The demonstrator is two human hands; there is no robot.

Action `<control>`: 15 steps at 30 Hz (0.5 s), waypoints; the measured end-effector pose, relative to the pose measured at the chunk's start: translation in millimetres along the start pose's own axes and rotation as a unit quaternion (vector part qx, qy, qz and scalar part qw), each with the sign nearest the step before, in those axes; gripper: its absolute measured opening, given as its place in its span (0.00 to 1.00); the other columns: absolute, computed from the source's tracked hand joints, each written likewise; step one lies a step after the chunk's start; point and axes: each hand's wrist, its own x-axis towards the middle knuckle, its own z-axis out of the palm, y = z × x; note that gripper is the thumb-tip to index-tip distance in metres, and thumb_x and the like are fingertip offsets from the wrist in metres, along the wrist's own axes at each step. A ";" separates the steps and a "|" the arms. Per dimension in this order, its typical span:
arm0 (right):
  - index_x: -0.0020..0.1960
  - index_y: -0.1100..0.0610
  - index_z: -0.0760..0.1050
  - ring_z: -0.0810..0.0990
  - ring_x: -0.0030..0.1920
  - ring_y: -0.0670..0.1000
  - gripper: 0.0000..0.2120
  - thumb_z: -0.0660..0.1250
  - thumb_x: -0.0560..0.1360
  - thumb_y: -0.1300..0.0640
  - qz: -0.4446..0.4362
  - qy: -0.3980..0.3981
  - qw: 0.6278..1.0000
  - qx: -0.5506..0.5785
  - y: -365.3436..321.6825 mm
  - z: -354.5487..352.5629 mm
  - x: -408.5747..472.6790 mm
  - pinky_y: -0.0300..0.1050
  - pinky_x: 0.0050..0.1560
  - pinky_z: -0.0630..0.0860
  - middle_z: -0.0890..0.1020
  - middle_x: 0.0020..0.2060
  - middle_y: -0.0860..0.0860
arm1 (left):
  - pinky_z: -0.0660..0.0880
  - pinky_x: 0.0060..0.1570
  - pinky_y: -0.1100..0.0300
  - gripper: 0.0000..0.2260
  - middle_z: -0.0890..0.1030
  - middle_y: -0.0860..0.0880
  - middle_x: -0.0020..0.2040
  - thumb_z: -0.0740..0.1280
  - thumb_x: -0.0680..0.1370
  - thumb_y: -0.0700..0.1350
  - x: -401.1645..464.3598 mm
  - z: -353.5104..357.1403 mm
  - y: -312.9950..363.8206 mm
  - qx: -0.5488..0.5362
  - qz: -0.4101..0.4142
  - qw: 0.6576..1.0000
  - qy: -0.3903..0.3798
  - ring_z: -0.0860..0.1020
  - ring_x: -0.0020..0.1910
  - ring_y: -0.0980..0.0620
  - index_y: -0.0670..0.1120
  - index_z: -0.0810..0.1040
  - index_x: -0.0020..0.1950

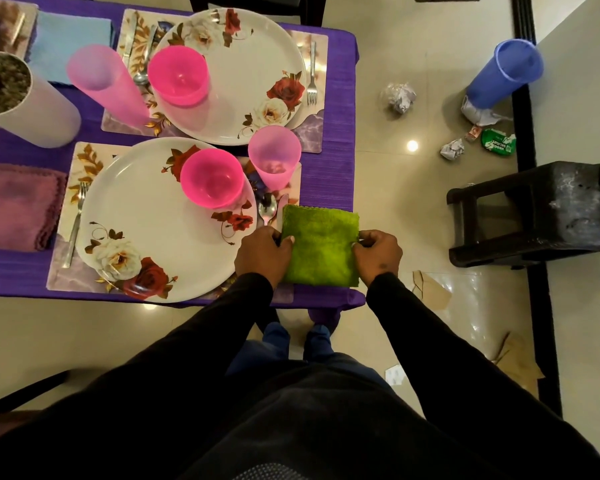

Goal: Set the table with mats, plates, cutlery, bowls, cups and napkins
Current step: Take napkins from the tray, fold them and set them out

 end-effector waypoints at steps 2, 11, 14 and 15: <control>0.58 0.59 0.81 0.78 0.45 0.50 0.12 0.70 0.75 0.61 0.007 -0.002 1.000 -0.006 0.4 -1.0 0.4 0.42 0.54 0.73 0.84 0.50 0.55 | 0.76 0.48 0.53 0.14 0.83 0.47 0.48 0.67 0.79 0.56 -0.8 0.2 0.7 0.002 -0.001 1.000 0.000 0.80 0.48 0.44 0.46 0.80 0.52; 0.65 0.57 0.75 0.81 0.51 0.55 0.19 0.70 0.74 0.58 -0.005 -0.031 1.000 -0.001 -2.2 -1.2 -1.1 0.48 0.58 0.76 0.83 0.47 0.54 | 0.79 0.51 0.50 0.15 0.83 0.47 0.50 0.69 0.78 0.58 0.3 0.1 1.5 0.016 0.006 1.000 -0.014 0.81 0.50 0.44 0.47 0.81 0.54; 0.69 0.57 0.73 0.80 0.54 0.55 0.21 0.68 0.76 0.59 -0.013 -0.042 0.999 -0.016 -4.1 -1.2 -2.1 0.45 0.59 0.73 0.82 0.51 0.56 | 0.78 0.51 0.50 0.16 0.84 0.48 0.51 0.70 0.77 0.59 -1.3 -1.5 1.8 0.005 0.000 1.000 -0.003 0.81 0.51 0.45 0.48 0.79 0.56; 0.70 0.57 0.71 0.79 0.55 0.56 0.22 0.68 0.76 0.59 -0.018 -0.040 0.999 -0.020 -4.1 -0.6 -2.1 0.46 0.60 0.72 0.82 0.53 0.56 | 0.78 0.52 0.50 0.17 0.84 0.48 0.50 0.70 0.77 0.59 -2.2 -2.2 2.4 0.001 0.001 1.000 0.004 0.81 0.51 0.45 0.48 0.78 0.58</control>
